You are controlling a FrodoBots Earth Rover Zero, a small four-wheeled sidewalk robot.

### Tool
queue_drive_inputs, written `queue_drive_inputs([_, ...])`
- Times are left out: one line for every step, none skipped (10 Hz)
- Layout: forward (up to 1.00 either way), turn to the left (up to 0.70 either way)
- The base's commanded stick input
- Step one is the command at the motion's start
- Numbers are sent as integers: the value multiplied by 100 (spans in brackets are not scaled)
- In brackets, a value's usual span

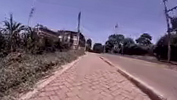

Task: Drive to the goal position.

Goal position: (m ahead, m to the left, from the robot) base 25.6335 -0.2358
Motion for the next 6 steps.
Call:
queue_drive_inputs([85,0])
queue_drive_inputs([85,0])
queue_drive_inputs([85,0])
queue_drive_inputs([85,0])
queue_drive_inputs([85,0])
queue_drive_inputs([85,0])
